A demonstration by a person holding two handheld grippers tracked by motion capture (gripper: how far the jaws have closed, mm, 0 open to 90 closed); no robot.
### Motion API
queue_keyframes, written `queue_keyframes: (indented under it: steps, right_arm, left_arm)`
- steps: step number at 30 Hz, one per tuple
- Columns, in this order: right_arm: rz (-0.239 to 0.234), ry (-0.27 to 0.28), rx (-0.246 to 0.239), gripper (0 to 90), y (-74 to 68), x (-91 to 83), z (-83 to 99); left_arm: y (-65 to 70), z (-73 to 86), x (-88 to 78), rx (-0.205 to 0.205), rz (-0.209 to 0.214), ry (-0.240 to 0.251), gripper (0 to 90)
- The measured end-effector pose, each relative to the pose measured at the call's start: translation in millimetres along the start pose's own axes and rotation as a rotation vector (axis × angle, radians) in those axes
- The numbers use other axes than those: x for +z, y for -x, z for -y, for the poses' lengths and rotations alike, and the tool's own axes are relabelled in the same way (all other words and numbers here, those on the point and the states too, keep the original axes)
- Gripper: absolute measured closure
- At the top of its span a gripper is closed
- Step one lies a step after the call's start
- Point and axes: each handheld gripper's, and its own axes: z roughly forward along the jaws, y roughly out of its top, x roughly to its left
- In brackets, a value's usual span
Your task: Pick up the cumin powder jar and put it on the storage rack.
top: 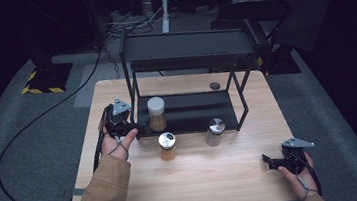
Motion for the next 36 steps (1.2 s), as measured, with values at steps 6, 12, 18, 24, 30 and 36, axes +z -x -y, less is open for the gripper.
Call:
queue_keyframes:
  steps: [6, 12, 18, 24, 30, 36]
  right_arm:
    - [-0.001, 0.0, -0.002, 3.3, 0.4, 0.3, -0.3]
    - [-0.002, 0.0, -0.002, 3.3, 0.6, 0.3, -0.3]
    - [-0.002, 0.001, -0.002, 3.3, 0.5, 0.3, -0.2]
    - [-0.002, 0.001, -0.002, 3.3, 0.6, 0.3, -0.2]
    - [-0.002, 0.001, -0.002, 3.3, 0.5, 0.3, -0.2]
    - [-0.002, 0.001, -0.002, 3.3, 0.6, 0.3, -0.2]
  left_arm:
    - [5.6, 15.7, -10.9, 0.017, -0.025, 0.0, 3.9]
    - [9.1, 31.2, -21.6, 0.03, -0.046, -0.001, 3.5]
    - [8.4, 47.7, -28.2, 0.001, -0.048, -0.005, 2.8]
    - [8.7, 62.2, -31.0, 0.008, -0.049, -0.03, 2.8]
    - [10.8, 74.6, -31.8, 0.01, -0.053, -0.043, 2.8]
    - [9.9, 85.6, -30.5, 0.008, -0.055, -0.061, 2.8]
